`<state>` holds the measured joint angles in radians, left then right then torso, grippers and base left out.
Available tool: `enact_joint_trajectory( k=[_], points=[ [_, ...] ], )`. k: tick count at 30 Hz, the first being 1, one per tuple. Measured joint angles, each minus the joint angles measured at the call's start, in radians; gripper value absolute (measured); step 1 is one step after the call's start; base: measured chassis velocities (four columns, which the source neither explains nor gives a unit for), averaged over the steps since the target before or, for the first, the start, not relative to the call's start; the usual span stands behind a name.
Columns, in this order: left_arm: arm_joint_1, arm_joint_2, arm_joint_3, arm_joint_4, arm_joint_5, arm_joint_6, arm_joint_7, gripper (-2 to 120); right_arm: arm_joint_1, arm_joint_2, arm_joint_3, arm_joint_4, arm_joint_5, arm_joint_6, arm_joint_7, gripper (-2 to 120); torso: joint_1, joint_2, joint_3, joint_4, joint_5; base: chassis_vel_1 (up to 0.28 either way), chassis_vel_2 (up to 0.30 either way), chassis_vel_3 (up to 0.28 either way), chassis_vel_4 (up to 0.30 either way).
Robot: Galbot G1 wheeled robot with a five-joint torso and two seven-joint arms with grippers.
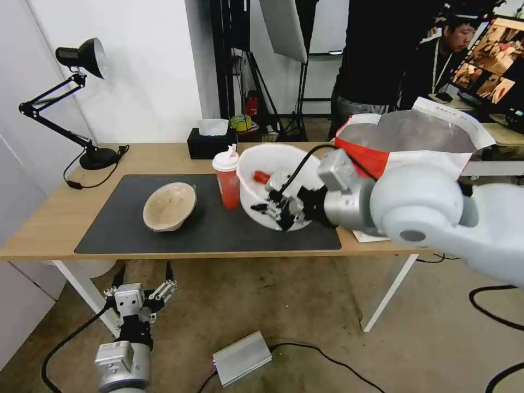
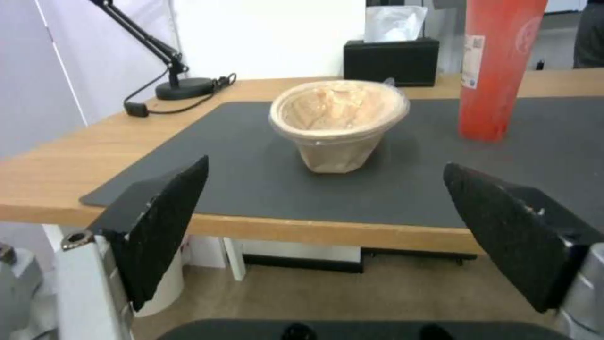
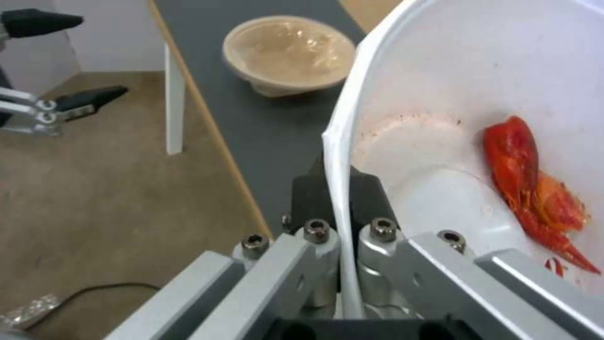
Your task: Pick up the trash from the table and place it into the takeout bag.
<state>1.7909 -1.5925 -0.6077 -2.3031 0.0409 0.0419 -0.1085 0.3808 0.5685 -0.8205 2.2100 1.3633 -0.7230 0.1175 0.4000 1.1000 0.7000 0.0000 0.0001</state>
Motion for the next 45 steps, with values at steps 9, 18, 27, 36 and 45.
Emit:
enact_joint_trajectory(
  k=[9, 18, 27, 36, 45],
  points=[
    [0.002, 0.000, -0.002, -0.004, 0.001, -0.011, 0.000, 100, 0.074, -0.008, 0.010, -0.076, -0.063, 0.000, -0.092, 0, 0.000, 0.000, 0.000, 0.0001, 0.0000, 0.000, 0.000, 0.000, 0.000],
    [-0.006, 0.004, -0.004, 0.006, -0.001, -0.011, 0.000, 100, 0.123, 0.011, 0.019, -0.209, -0.152, 0.000, -0.186, 0, 0.000, 0.000, 0.000, 0.0001, -0.0001, 0.000, 0.000, 0.000, 0.000],
    [-0.009, 0.007, -0.006, 0.011, -0.003, -0.012, 0.000, 100, 0.140, 0.016, 0.038, -0.335, -0.241, 0.000, -0.290, 0, 0.000, 0.000, 0.000, 0.0001, 0.0000, 0.000, 0.000, 0.000, 0.000],
    [-0.011, 0.009, -0.007, 0.011, -0.004, -0.012, 0.000, 100, 0.141, 0.009, 0.040, -0.447, -0.322, 0.000, -0.368, 0, 0.000, 0.000, 0.000, 0.0001, 0.0000, 0.000, 0.000, 0.000, 0.000],
    [-0.011, 0.011, -0.006, 0.013, -0.004, -0.012, 0.000, 100, 0.112, -0.012, 0.052, -0.562, -0.403, 0.001, -0.418, 0, 0.000, 0.000, 0.000, 0.0000, 0.0000, 0.000, 0.000, 0.000, 0.000]
  ],
)
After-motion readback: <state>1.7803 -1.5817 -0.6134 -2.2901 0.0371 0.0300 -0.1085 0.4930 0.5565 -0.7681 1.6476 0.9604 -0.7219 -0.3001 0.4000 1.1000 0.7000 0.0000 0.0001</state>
